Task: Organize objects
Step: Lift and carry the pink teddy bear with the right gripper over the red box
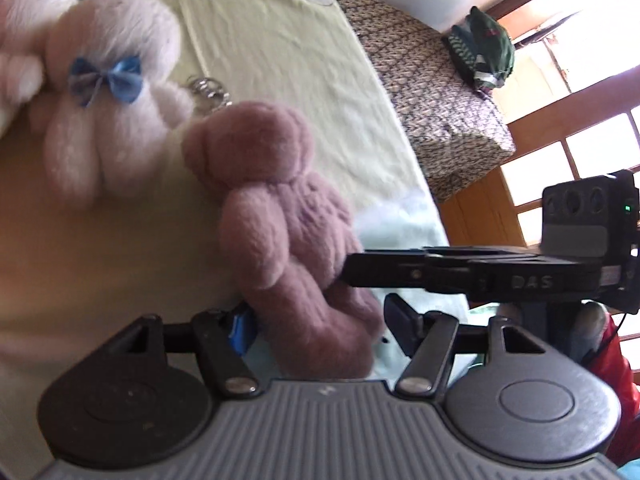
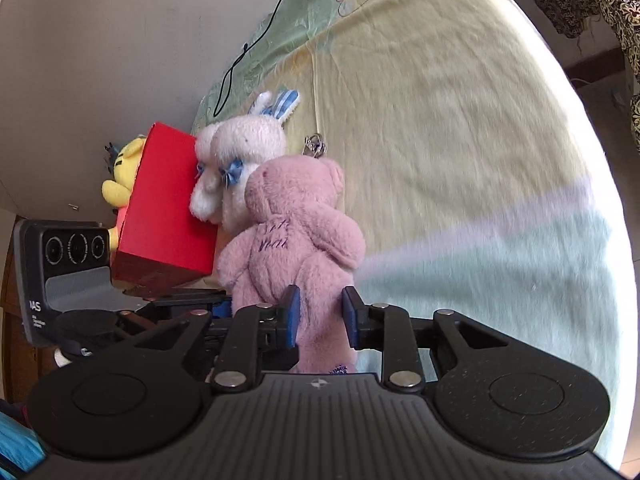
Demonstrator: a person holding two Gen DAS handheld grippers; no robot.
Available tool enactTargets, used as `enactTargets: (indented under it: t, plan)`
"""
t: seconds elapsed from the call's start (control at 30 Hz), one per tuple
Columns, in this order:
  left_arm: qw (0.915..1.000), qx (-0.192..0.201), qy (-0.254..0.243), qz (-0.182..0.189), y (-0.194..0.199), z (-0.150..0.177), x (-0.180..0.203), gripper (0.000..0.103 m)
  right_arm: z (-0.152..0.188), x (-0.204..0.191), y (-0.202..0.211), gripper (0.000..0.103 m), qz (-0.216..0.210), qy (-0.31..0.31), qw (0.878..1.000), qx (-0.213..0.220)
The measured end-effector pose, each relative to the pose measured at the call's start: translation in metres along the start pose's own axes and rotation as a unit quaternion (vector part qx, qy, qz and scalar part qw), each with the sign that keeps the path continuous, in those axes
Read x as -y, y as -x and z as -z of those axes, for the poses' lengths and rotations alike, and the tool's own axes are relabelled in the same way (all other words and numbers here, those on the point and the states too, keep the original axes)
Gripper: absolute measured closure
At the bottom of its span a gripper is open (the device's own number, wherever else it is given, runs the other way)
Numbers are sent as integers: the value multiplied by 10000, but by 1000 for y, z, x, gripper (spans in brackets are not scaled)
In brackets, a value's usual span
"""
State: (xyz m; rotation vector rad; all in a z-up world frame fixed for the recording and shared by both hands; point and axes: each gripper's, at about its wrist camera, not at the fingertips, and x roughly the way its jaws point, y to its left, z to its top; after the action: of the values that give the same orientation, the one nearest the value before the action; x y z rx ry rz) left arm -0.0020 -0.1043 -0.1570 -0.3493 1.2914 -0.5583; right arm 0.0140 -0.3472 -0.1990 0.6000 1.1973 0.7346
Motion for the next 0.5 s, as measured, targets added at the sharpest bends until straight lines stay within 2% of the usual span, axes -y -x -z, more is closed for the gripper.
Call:
enactTargets:
  t: [0.13,0.23,0.37,0.5]
  plan:
    - [9985,305,-261,-362,8,-10,-3,34,-6,3,-5,64,-276,-171,9993,209]
    - [9974,384,-367,-483,6,-17,-4,31,-13,5,-16,62,-353,-368,9985,222]
    - [9962,421,-504,-565,-1,-16,-2,30,-15,4,-27,57,-381,-401,9983,192]
    - [9960,493,-436,-598,2,-15,-5,29,-14,11,-32,58,-600,-789,9950,154]
